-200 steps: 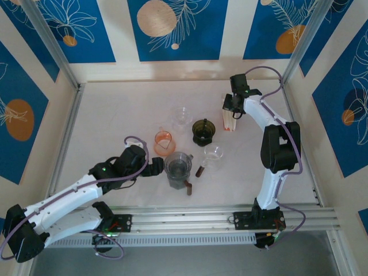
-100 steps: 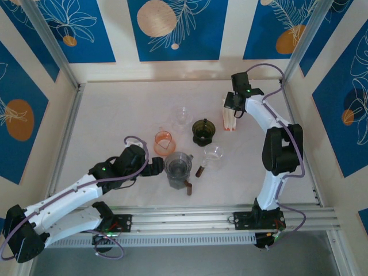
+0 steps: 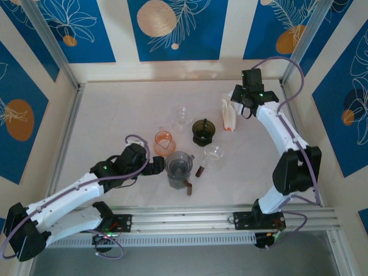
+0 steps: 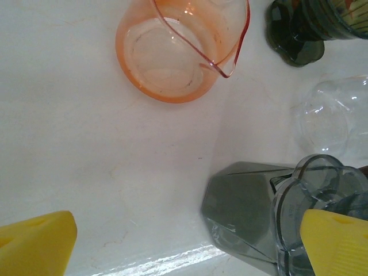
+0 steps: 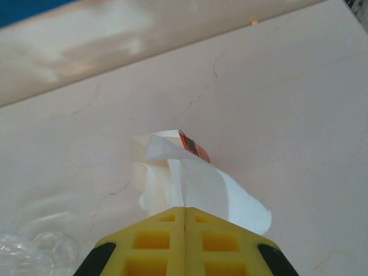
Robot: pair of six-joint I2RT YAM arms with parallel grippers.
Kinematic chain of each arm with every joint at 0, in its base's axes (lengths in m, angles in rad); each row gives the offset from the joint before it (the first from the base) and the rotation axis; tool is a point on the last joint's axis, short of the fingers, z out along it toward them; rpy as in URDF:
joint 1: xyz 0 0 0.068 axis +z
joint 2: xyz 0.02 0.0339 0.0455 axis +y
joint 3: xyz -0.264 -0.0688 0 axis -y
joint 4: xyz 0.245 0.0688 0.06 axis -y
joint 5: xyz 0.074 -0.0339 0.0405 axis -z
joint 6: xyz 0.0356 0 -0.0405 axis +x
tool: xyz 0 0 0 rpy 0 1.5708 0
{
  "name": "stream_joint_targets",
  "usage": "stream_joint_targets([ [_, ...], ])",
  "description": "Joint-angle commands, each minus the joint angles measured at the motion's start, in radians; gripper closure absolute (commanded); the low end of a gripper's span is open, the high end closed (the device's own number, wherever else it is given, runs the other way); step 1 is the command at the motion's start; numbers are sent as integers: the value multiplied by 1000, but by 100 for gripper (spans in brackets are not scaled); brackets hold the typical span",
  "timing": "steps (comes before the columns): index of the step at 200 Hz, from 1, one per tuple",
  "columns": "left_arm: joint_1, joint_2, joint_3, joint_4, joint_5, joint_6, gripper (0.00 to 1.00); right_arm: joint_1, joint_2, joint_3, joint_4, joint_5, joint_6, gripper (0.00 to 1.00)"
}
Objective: Place the coffee filter in the dripper
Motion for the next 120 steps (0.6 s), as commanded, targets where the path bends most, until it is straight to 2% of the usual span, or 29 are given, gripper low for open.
stream_joint_targets([
  [1,18,-26,46,-19,13,8,0,-1,-97,-51,25,-31,10,100],
  [63,22,-123,40,-54,17,-14,0,64,-411,-240,-24,-183,68,100],
  [120,23,-177,51,-112,-6,-32,0,238,-672,-285,-186,-291,82,100],
])
